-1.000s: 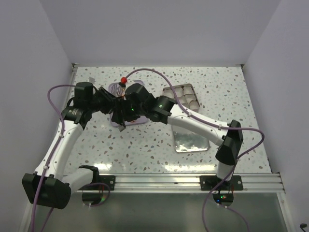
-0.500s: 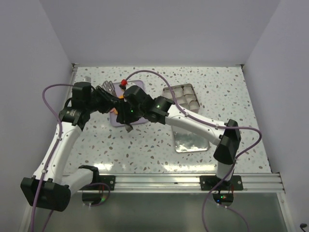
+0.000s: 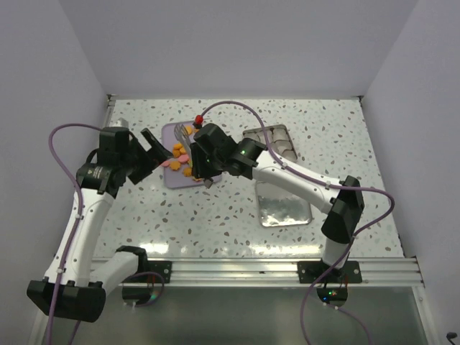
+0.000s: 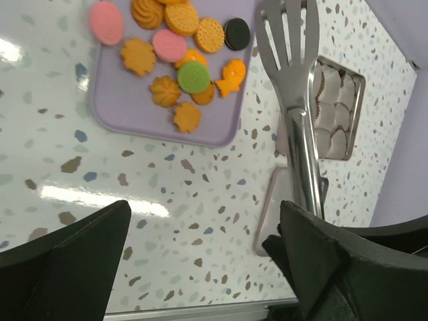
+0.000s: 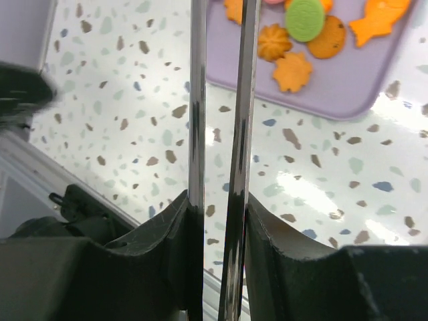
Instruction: Pack the cookies
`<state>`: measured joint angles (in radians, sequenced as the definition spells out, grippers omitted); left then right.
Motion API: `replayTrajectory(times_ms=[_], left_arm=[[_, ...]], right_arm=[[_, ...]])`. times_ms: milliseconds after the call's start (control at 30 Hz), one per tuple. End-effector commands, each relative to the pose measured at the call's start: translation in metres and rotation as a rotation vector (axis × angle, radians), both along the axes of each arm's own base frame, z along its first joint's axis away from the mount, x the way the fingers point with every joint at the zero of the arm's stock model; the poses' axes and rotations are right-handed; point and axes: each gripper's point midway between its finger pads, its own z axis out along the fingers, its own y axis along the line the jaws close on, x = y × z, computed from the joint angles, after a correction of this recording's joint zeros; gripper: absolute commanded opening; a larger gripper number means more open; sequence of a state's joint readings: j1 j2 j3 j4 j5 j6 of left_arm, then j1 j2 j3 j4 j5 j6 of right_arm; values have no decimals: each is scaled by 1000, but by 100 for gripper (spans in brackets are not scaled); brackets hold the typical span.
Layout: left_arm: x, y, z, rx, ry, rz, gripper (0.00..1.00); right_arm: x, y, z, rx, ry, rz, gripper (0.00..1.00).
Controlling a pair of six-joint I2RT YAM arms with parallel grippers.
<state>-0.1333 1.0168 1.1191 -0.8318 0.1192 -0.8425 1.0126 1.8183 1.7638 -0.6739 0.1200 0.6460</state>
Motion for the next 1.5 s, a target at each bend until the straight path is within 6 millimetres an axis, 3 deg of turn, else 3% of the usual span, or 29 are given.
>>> replayTrajectory(times_ms=[0, 267, 567, 867, 1100, 1467], left_arm=[[-11, 35, 26, 182, -70, 20, 100], [-46, 85, 15, 459, -64, 85, 100], [-60, 102, 0, 579, -55, 100, 100], [-60, 98, 0, 572, -81, 85, 100], [-62, 98, 3, 574, -96, 84, 100], [-62, 96, 3, 577, -104, 75, 100]], right_arm=[[9, -25, 19, -34, -53, -37, 35], [12, -50, -21, -272, -29, -25, 44], [10, -44, -62, -366, 50, 13, 48], [11, -25, -88, -376, 113, 47, 47], [6, -24, -107, -385, 156, 55, 46], [3, -27, -115, -399, 174, 51, 25]])
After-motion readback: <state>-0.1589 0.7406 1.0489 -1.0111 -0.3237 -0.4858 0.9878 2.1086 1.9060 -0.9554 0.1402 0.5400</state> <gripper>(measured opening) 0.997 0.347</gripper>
